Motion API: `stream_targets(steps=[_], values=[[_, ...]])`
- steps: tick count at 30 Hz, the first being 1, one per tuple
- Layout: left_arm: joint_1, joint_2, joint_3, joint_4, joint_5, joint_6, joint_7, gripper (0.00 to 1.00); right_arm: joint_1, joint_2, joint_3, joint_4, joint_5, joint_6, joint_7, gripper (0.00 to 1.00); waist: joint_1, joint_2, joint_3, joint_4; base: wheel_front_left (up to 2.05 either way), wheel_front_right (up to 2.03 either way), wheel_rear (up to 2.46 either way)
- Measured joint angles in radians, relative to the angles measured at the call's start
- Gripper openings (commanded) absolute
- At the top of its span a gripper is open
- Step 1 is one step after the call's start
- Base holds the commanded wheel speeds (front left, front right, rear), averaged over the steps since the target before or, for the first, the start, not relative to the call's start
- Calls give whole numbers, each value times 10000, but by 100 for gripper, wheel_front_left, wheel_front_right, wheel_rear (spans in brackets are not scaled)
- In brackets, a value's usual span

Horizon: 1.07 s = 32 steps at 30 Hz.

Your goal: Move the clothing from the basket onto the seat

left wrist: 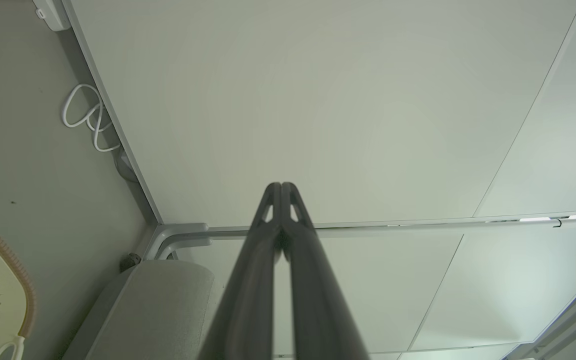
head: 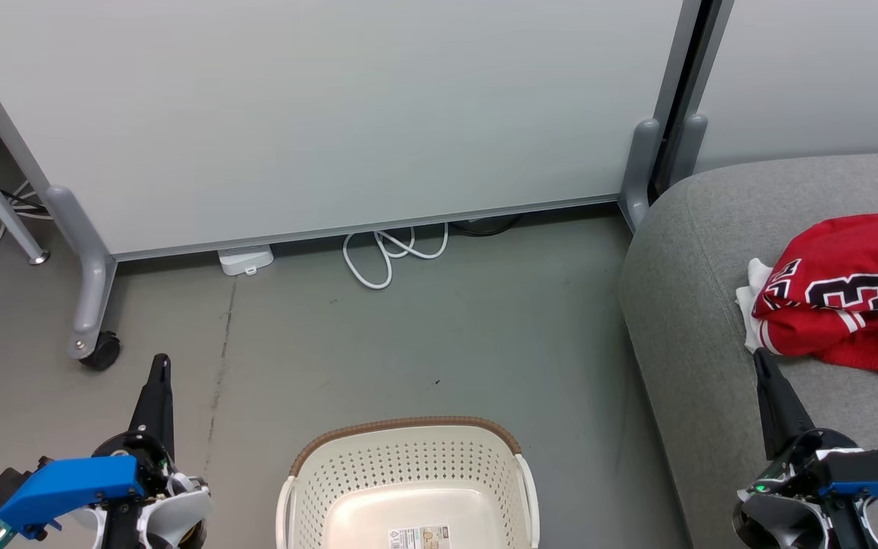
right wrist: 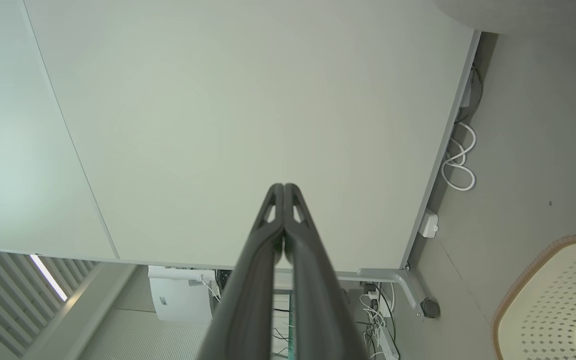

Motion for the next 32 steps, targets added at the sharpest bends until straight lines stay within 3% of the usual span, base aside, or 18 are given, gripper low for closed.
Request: stream_targets(steps=[32], values=[[-22, -4, 8, -10, -69, 0, 10, 0, -12, -2, -6, 0, 75, 0, 10, 0, 0, 0, -3, -1, 0, 0, 0]])
